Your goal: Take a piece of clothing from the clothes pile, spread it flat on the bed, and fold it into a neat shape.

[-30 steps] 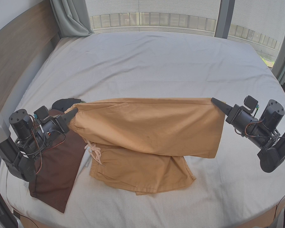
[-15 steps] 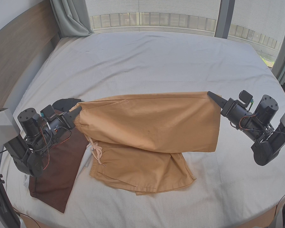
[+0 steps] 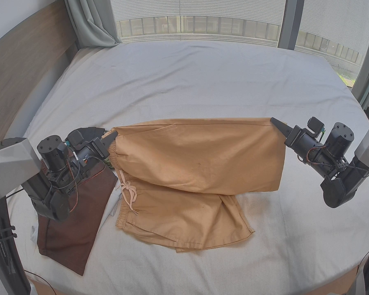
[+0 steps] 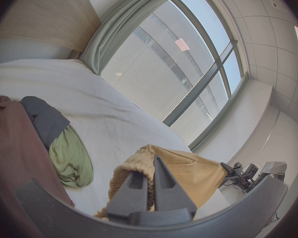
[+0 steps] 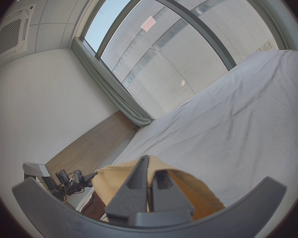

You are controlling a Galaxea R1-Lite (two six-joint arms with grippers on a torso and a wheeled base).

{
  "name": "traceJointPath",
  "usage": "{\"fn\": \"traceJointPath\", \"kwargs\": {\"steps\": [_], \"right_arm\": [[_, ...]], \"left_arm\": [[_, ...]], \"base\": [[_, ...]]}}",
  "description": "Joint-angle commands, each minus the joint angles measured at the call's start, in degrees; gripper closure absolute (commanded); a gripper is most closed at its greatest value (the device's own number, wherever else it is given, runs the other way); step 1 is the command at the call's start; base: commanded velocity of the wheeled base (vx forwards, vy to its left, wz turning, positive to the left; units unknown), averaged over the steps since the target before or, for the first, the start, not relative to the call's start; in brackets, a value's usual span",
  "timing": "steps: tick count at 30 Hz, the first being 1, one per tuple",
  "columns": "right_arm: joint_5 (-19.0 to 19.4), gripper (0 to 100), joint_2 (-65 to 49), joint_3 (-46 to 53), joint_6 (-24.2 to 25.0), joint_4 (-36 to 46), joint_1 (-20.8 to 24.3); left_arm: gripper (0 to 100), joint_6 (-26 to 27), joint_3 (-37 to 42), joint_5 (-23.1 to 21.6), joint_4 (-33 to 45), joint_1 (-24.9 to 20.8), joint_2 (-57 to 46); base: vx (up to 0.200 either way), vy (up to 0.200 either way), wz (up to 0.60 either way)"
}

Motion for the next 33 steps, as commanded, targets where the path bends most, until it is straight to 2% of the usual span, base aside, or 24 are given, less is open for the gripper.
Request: {"fn": "traceJointPath", "kwargs": {"steps": [1, 20, 27, 33], "right_arm": [[0.20, 100, 2.09, -1.85, 0.36, -0.03, -0.55], [0.64, 100, 10.53, -11.34, 0.98, -0.03, -0.64], [0.56, 100, 13.16, -16.35, 1.51, 0.05, -0.73], [0.47, 100, 16.06, -20.40, 1.59, 0.05, -0.99]], "left_arm": [[100, -0.52, -3.01, -0.01, 0.01, -0.34, 3.08], [100, -3.77, -15.14, 4.21, 0.01, -0.34, 11.43], [100, -6.49, -17.25, 4.56, 0.01, -0.34, 12.83], [100, -6.49, -18.57, 4.56, 0.01, -0.34, 14.06]], "base": [[0.000, 0.000, 0.00], [0.000, 0.000, 0.00], [0.000, 0.000, 0.00], [0.000, 0.000, 0.00]]}}
